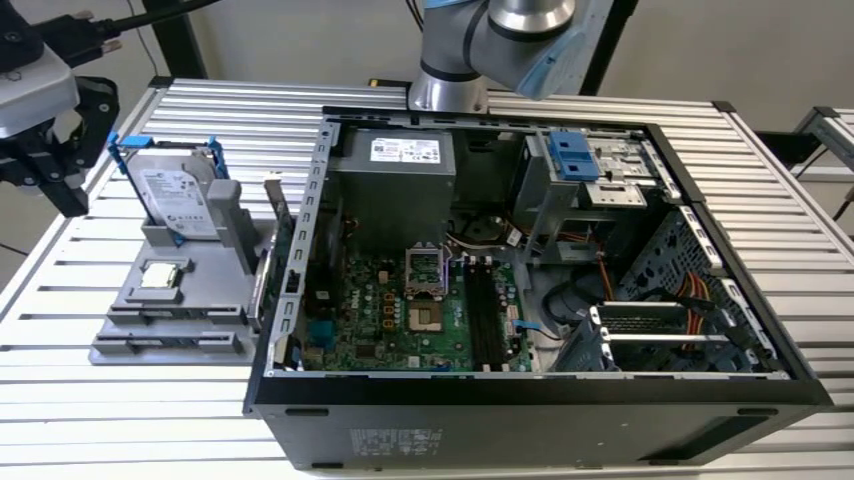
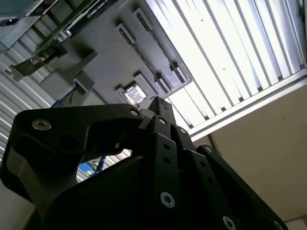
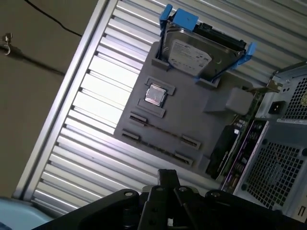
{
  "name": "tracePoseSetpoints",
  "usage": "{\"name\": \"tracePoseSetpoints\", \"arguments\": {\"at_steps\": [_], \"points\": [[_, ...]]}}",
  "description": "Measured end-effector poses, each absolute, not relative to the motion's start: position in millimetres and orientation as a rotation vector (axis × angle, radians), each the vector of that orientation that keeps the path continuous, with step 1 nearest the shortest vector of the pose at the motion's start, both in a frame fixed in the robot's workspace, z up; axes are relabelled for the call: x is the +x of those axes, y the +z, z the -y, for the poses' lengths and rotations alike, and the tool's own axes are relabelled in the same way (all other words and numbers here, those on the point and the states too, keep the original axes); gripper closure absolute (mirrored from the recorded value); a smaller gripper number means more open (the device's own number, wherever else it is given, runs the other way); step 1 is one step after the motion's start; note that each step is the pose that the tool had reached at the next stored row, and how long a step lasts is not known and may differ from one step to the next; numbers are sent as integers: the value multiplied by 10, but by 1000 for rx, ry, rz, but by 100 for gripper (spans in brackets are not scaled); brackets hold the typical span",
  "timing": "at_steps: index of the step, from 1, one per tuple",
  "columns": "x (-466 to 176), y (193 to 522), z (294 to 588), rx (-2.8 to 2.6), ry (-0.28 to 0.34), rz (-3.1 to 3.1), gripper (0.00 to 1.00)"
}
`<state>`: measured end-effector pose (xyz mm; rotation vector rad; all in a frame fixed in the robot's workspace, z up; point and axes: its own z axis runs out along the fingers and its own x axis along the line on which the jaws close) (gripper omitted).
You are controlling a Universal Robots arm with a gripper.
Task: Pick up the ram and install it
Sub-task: 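Pick up the ram and move it above insertion slot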
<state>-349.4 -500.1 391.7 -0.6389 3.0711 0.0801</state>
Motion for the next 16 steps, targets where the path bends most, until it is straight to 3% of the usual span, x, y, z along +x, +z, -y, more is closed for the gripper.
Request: {"name": "tracePoseSetpoints", "arguments": {"at_steps": [16], "points": [[-3494, 3917, 5001, -769, 80, -3043, 100]]}}
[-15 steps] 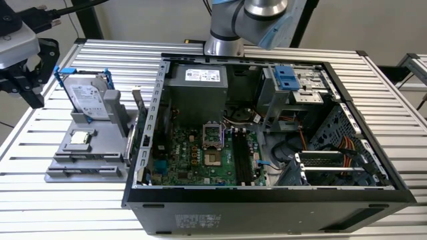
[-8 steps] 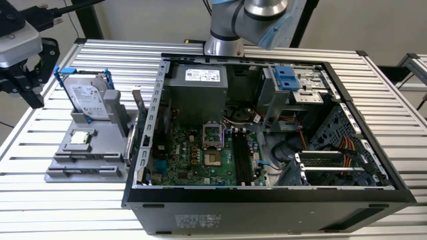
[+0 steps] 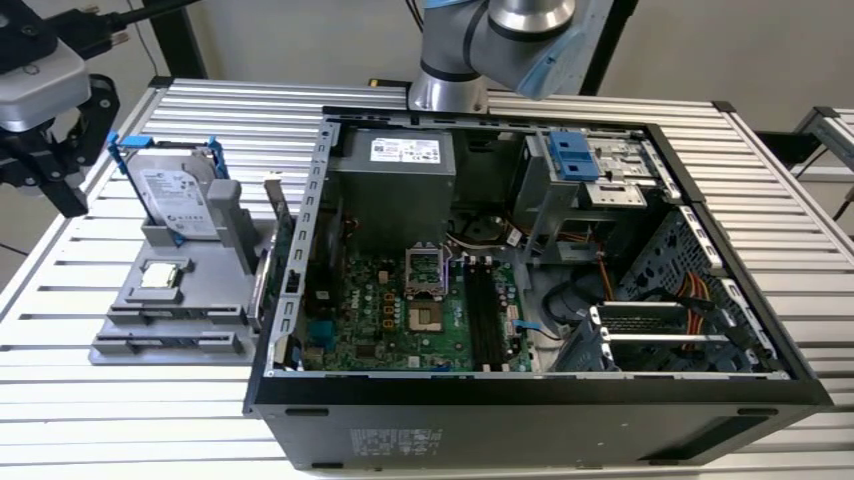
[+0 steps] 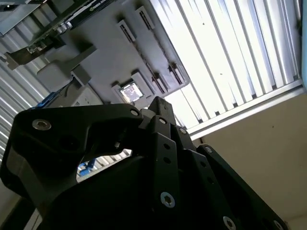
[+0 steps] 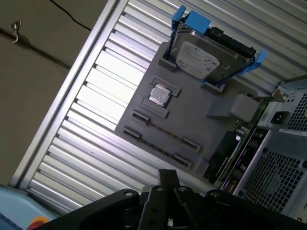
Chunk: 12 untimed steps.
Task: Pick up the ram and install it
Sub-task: 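Pick up the ram and move it above insertion slot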
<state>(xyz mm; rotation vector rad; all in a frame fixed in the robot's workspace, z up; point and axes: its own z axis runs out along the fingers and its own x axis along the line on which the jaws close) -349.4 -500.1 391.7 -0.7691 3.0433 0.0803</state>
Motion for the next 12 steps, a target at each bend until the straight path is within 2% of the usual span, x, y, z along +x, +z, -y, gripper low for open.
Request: {"name": "tracePoseSetpoints", "arguments": {"at_steps": [12], "points": [[-3494, 3916, 5001, -911, 80, -3006, 100]]}}
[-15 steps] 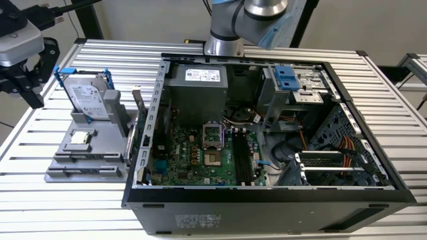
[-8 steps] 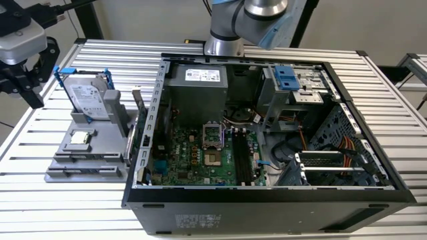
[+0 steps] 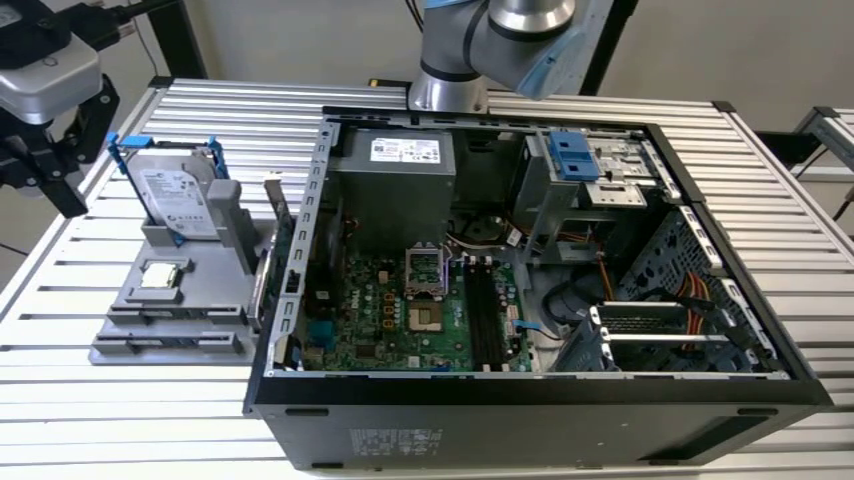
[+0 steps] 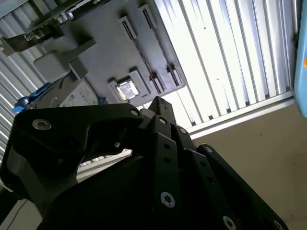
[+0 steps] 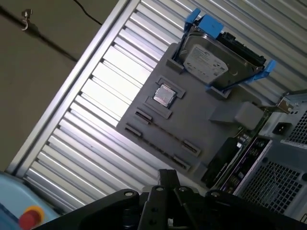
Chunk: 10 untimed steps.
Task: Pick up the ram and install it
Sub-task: 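Pick up the ram and move it above insertion slot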
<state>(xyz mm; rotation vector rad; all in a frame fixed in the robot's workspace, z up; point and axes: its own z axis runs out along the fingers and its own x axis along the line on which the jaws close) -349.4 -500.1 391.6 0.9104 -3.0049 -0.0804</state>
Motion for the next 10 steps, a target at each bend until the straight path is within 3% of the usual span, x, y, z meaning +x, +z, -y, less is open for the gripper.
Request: {"name": "tracePoseSetpoints", "arguments": {"at_steps": [10], "points": [[-3494, 3917, 5001, 1033, -80, 2963, 100]]}}
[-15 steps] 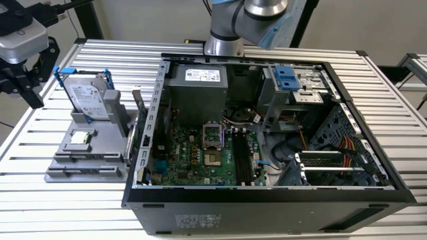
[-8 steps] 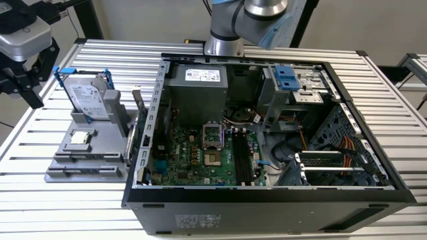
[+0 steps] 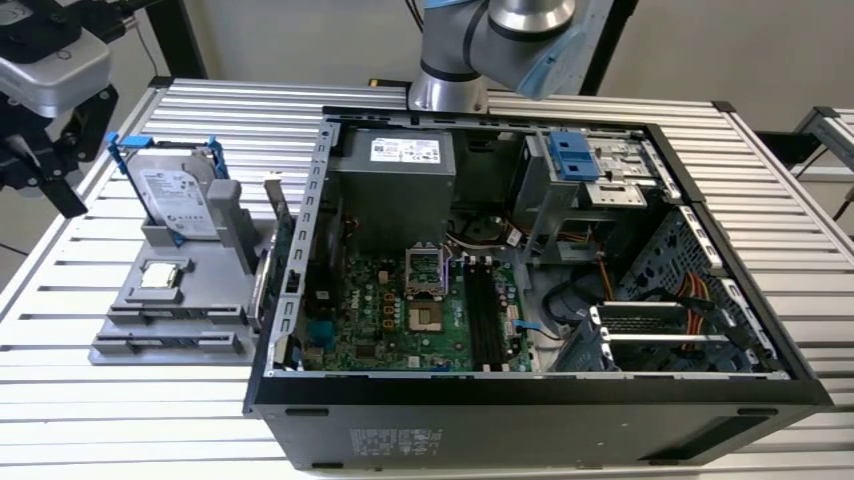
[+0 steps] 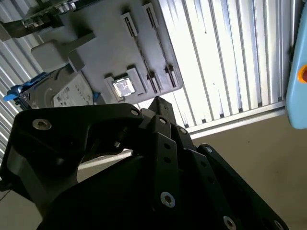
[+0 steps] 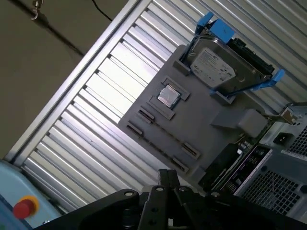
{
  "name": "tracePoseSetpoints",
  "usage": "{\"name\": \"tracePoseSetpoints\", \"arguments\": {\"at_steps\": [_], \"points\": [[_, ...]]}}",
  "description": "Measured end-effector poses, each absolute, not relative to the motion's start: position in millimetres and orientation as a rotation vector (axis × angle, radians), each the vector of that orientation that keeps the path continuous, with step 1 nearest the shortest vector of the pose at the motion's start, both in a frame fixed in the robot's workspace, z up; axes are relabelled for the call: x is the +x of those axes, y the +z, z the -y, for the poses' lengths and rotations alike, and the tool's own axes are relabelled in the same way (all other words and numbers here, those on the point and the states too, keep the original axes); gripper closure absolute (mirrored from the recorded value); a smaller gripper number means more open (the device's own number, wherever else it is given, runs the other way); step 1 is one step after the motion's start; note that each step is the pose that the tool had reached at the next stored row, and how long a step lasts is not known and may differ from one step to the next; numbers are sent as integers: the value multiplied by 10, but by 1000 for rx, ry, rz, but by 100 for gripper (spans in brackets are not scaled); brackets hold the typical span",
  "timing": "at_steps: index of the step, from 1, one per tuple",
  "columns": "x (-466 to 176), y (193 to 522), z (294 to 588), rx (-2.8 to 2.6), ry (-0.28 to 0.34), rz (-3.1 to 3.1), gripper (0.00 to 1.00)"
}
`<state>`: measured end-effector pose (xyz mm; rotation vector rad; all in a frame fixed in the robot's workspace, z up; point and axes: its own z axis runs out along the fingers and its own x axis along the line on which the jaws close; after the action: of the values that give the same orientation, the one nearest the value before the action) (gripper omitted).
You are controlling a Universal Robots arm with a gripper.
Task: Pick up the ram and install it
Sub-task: 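Pick up the ram and move it above insertion slot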
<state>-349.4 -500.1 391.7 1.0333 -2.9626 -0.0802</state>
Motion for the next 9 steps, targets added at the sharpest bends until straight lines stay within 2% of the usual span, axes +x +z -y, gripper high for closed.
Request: {"name": "tracePoseSetpoints", "arguments": {"at_steps": [9], "points": [[-3494, 3917, 5001, 1139, -80, 2921, 100]]}}
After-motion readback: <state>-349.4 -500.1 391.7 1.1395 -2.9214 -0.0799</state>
